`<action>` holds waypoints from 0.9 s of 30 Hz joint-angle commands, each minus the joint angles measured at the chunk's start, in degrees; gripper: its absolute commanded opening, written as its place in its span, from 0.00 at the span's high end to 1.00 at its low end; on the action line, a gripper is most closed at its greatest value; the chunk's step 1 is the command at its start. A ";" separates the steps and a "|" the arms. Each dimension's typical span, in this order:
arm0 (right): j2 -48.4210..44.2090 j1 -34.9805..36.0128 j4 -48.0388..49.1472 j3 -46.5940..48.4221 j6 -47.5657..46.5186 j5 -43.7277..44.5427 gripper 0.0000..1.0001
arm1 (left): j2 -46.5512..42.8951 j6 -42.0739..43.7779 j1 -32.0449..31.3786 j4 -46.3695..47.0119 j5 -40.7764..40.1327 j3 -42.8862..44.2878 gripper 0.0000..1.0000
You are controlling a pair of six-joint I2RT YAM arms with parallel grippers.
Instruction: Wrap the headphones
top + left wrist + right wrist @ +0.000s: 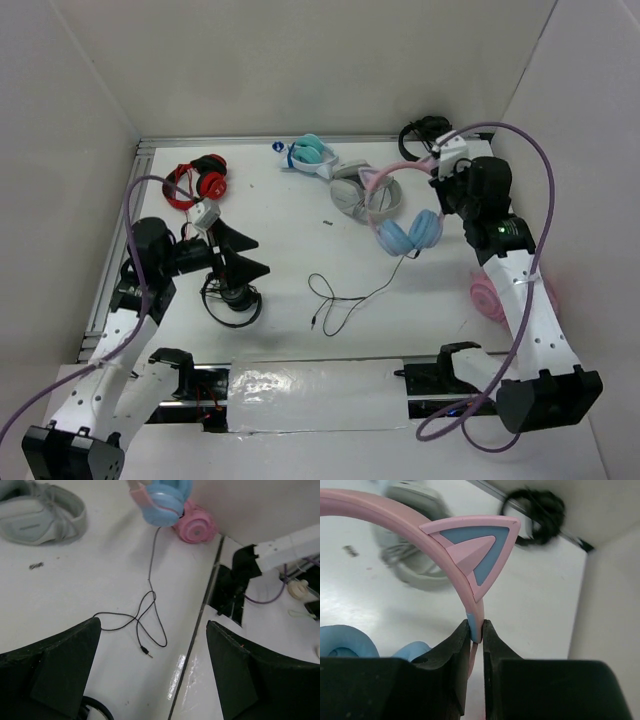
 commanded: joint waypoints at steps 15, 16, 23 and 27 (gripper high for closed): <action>10.83 35.34 -9.58 11.14 -15.87 -2.93 1.00 | 24.68 11.53 -8.11 -5.58 16.70 25.90 0.01; 11.10 36.56 -9.49 11.49 -16.22 -3.27 1.00 | 25.65 11.88 -8.99 -6.36 15.73 25.98 0.01; 10.66 41.14 -8.79 12.46 -18.42 -5.73 1.00 | 29.69 11.27 -15.14 -6.72 5.36 25.98 0.01; 9.87 43.16 -8.70 12.20 -19.38 -6.79 1.00 | 33.29 10.48 -16.29 -6.99 3.07 27.21 0.01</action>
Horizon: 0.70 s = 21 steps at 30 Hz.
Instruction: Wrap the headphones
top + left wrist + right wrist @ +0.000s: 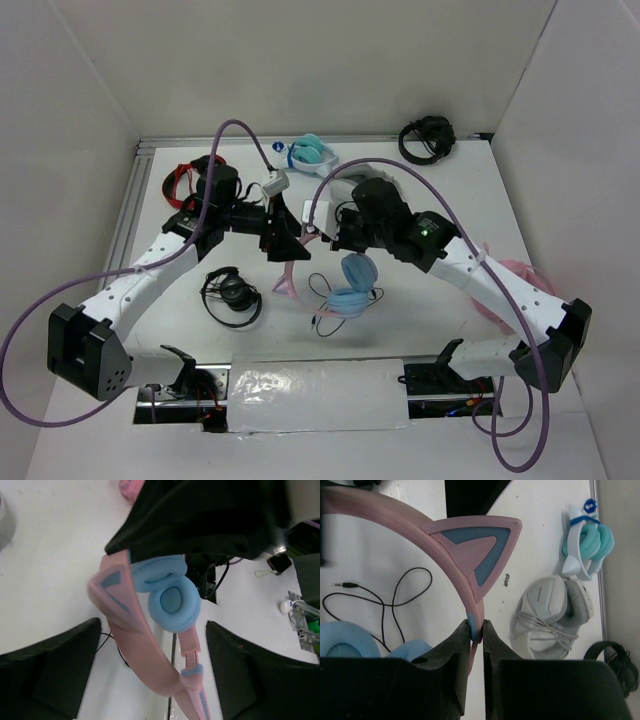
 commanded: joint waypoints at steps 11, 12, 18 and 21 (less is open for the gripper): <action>-4.74 1.73 11.81 -1.52 3.14 -0.53 1.00 | 1.72 -0.19 -1.89 1.70 -2.61 -0.44 0.84; -6.14 1.72 12.52 -2.83 3.76 -0.53 1.00 | 1.46 -0.45 -1.90 1.96 -2.70 -0.80 0.91; -8.79 1.37 17.18 -7.85 11.13 0.69 0.68 | -1.35 -3.78 -1.98 6.53 -4.10 -3.09 1.00; -8.27 1.37 20.60 -8.39 22.60 4.82 0.45 | -3.28 -9.05 -1.98 10.72 -8.76 -5.35 1.00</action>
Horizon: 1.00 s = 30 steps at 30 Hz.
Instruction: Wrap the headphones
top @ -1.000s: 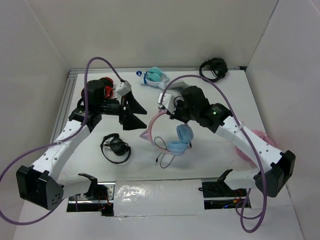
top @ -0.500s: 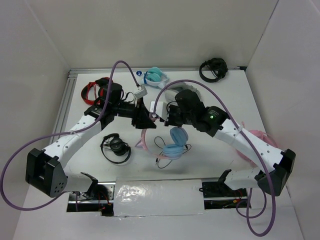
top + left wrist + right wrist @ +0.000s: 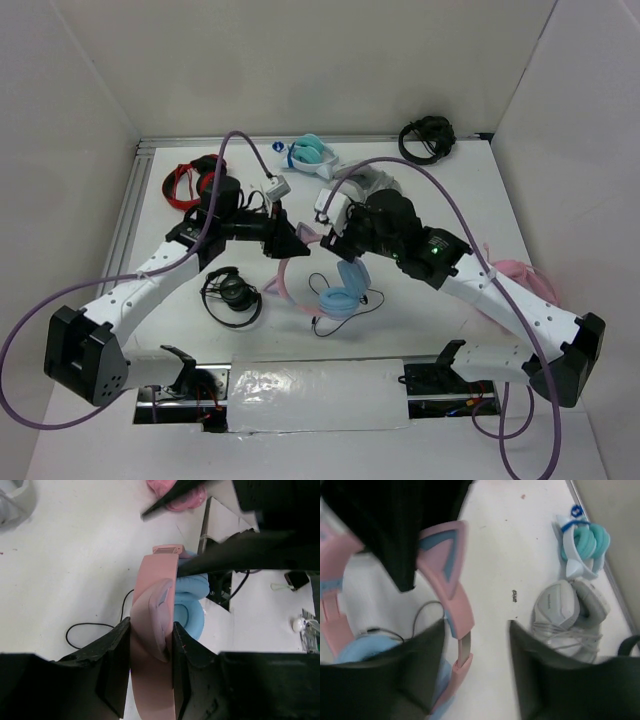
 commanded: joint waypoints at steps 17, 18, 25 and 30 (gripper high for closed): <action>-22.34 0.46 18.40 -19.04 70.10 17.07 0.00 | -11.40 -35.79 -0.17 36.32 -36.15 -16.69 1.00; -23.92 0.72 18.24 -22.02 71.07 17.49 0.00 | -11.22 -37.46 -0.17 37.19 -38.95 -17.21 1.00; -30.53 4.15 26.23 -33.48 82.16 19.07 0.00 | -9.82 -48.11 -1.48 49.24 -42.67 -20.82 1.00; -25.35 5.90 28.87 -34.09 91.90 24.87 0.00 | -9.38 -48.29 -3.59 50.56 -44.77 -20.11 1.00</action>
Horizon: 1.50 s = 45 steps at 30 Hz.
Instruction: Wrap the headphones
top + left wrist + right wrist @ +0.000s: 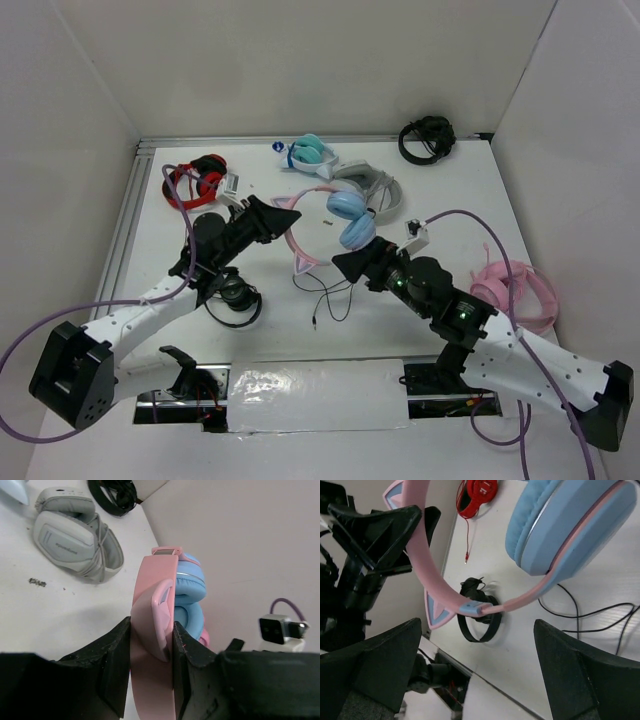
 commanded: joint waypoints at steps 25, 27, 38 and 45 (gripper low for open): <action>7.86 -1.10 8.73 1.96 5.24 9.76 0.32 | -7.62 -9.06 -2.13 10.82 6.06 -0.81 1.00; 8.30 -1.19 9.43 2.31 4.45 9.84 0.40 | -7.79 -8.71 -2.05 10.13 5.88 -0.72 1.00; 6.71 -1.80 11.55 3.89 -1.53 8.01 0.39 | -7.53 -7.83 -2.05 10.29 9.14 -1.34 1.00; 13.22 -1.63 8.91 7.59 -0.05 3.87 0.25 | -5.25 -8.09 -2.66 12.75 8.00 0.68 1.00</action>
